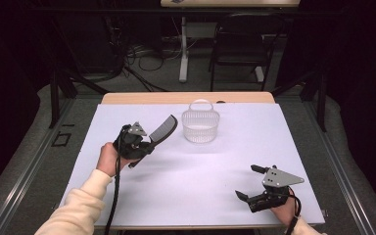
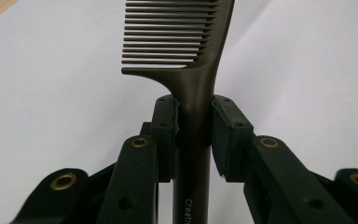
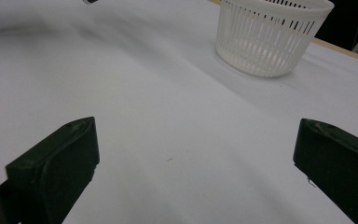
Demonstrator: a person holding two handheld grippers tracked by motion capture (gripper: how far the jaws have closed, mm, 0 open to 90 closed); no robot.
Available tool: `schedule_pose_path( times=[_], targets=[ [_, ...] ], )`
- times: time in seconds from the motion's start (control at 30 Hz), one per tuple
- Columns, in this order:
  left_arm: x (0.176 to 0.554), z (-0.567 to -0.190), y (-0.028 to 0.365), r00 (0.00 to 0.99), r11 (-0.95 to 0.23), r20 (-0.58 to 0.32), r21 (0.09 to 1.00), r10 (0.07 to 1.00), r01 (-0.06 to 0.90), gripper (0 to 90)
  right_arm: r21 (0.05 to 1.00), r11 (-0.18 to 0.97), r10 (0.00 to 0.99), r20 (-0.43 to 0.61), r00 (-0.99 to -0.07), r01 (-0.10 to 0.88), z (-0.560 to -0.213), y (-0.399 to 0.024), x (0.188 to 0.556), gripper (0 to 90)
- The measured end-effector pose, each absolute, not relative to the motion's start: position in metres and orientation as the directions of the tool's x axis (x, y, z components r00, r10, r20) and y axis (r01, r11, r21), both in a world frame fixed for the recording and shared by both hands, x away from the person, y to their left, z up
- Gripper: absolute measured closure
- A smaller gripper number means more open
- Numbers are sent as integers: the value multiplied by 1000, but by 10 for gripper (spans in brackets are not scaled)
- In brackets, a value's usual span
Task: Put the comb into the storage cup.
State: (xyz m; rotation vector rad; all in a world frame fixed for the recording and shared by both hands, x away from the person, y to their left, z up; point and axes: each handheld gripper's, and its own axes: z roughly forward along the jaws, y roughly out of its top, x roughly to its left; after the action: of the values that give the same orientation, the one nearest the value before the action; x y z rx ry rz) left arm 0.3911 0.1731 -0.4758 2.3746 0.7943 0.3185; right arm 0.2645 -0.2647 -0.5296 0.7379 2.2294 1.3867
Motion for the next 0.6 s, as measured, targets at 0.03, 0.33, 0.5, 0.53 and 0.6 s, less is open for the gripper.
schedule_pose_path(
  times=[0.03,0.33,0.5,0.53,0.6],
  targets=[
    [391,-476,173,791,-636,32,615,610,466,724,908,361,627,-65,-776,215,-529,-265,265,0],
    [391,-475,175,776,-602,24,647,630,469,724,908,357,626,-60,-778,218,-530,-265,264,0],
    [391,-474,176,770,-587,23,662,638,466,725,907,360,627,-61,-777,219,-530,-265,265,0],
    [390,-474,177,769,-583,24,667,639,463,724,907,359,626,-60,-778,219,-530,-265,265,0],
    [390,-474,177,765,-573,23,678,643,461,724,907,359,628,-59,-776,221,-531,-265,264,0]
  ],
)
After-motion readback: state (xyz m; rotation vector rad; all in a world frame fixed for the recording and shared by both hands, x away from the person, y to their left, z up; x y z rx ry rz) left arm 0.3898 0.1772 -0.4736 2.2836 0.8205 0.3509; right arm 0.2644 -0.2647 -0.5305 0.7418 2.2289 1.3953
